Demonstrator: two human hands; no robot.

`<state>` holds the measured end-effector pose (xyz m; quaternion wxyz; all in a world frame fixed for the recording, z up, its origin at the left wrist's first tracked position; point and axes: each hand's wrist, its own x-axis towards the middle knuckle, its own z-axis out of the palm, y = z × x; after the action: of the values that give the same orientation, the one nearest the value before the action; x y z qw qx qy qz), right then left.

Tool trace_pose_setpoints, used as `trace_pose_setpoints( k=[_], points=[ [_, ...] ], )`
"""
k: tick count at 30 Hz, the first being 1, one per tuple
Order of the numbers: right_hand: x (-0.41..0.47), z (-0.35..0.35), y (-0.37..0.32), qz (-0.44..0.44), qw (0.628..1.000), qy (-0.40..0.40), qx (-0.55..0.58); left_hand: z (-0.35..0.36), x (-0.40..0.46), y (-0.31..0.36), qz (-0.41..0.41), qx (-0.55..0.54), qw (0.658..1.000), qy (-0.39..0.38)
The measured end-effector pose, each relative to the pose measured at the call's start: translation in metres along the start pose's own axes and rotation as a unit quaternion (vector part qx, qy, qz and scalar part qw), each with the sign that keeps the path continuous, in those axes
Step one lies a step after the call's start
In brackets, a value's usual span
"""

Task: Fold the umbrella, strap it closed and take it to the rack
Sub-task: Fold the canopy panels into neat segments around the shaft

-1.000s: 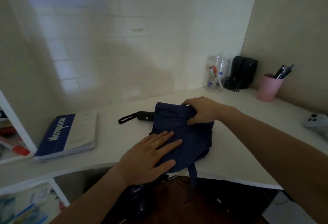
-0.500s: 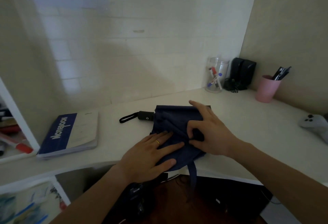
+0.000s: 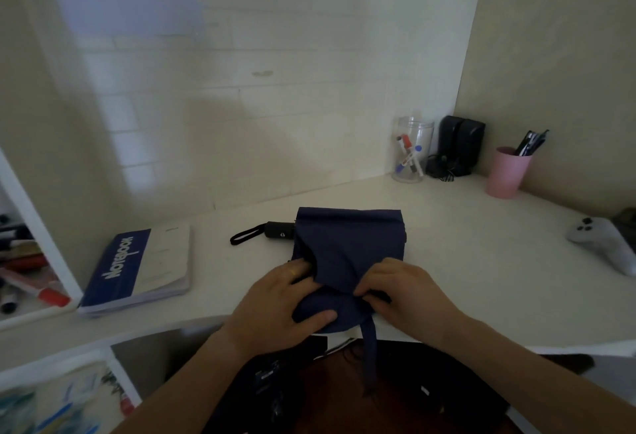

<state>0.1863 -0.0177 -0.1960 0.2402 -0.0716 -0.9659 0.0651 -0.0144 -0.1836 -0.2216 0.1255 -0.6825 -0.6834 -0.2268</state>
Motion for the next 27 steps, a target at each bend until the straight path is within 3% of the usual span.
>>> trace_pose_setpoints(
  k=[2,4,7,9,13,16,20,22,25,27],
  points=[
    [-0.003,0.004,-0.001,-0.02,1.0,-0.001,-0.01,-0.003,-0.004,0.004,-0.043,-0.028,0.992,0.112],
    [-0.003,0.004,-0.002,-0.045,0.999,-0.008,-0.014,-0.007,-0.005,0.007,-0.027,-0.016,0.988,0.154],
    [-0.001,0.002,-0.001,-0.046,0.998,-0.032,0.001,-0.012,-0.005,0.004,0.078,0.064,0.994,0.043],
    [-0.001,-0.003,0.001,-0.016,0.998,-0.048,0.021,-0.013,-0.006,0.0,0.063,0.06,0.996,-0.016],
    [0.018,-0.02,0.01,0.075,0.989,-0.03,0.127,-0.018,0.01,0.002,-0.033,-0.006,0.999,-0.038],
    [0.033,-0.022,0.027,0.068,0.998,-0.004,-0.02,-0.022,0.039,0.004,-0.061,0.007,0.996,-0.062],
    [0.028,-0.018,0.029,0.095,0.987,-0.115,-0.067,-0.016,0.071,-0.001,-0.081,0.005,0.99,-0.119],
    [0.04,-0.03,0.03,0.108,0.985,-0.113,-0.066,-0.01,0.079,-0.003,-0.073,0.03,0.987,-0.14],
    [0.069,-0.04,0.046,0.139,0.988,0.017,-0.07,0.004,0.077,-0.005,-0.031,0.096,0.985,-0.138],
    [0.087,-0.042,0.056,0.167,0.985,-0.031,-0.038,0.012,0.071,-0.006,-0.009,0.116,0.988,-0.097]
  ],
)
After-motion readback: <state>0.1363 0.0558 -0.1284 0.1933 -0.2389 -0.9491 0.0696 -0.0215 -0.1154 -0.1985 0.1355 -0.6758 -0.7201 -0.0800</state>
